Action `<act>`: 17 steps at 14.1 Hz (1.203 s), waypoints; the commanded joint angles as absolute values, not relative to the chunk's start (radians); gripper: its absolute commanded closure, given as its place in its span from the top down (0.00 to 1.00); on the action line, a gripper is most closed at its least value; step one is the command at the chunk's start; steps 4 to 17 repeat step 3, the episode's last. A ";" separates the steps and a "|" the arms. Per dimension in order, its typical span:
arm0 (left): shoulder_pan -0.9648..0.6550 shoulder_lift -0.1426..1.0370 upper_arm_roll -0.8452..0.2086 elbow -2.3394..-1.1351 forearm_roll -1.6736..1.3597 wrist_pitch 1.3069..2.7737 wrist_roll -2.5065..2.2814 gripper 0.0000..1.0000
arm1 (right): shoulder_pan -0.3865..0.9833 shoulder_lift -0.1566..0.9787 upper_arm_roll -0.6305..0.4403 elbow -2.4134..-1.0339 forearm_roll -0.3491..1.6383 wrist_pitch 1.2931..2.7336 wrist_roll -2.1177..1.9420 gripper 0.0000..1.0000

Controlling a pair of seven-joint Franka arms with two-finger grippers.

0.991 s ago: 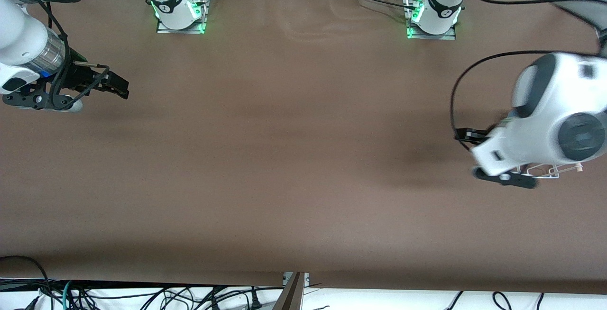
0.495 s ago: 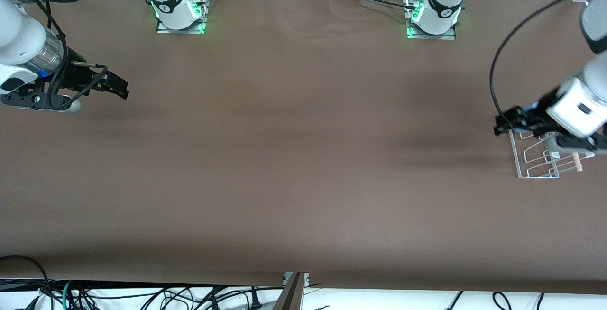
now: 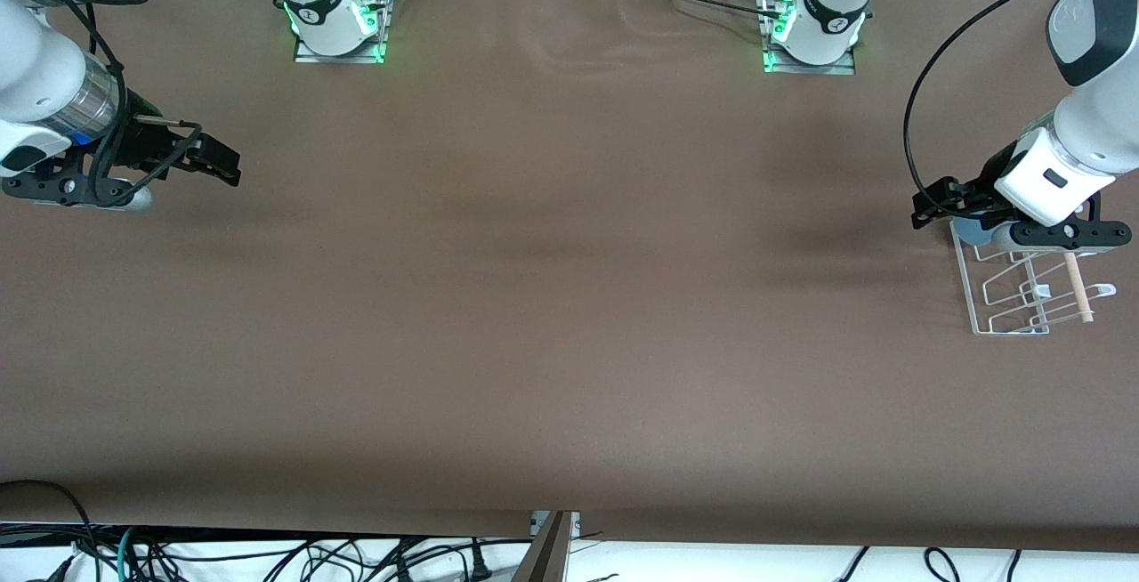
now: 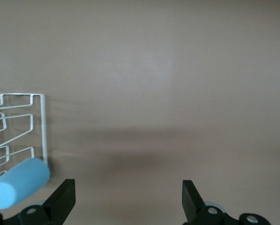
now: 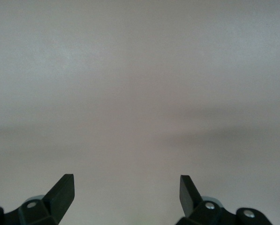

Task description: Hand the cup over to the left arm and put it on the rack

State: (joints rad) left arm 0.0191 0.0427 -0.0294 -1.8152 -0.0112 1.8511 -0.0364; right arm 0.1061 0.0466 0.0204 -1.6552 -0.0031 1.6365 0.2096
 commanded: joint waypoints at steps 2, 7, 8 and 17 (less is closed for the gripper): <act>0.015 -0.028 -0.032 -1.878 0.026 1.871 -0.038 1.00 | 0.103 0.054 0.018 -1.634 0.014 1.621 0.192 0.99; 0.015 -0.028 -0.032 -1.878 0.026 1.873 -0.037 1.00 | 0.101 0.054 0.018 -1.634 0.014 1.621 0.192 0.99; 0.015 -0.028 -0.032 -1.878 0.026 1.873 -0.037 1.00 | 0.101 0.054 0.018 -1.634 0.014 1.621 0.192 0.99; 0.015 -0.028 -0.032 -1.878 0.026 1.873 -0.037 1.00 | 0.101 0.054 0.018 -1.634 0.014 1.621 0.192 0.99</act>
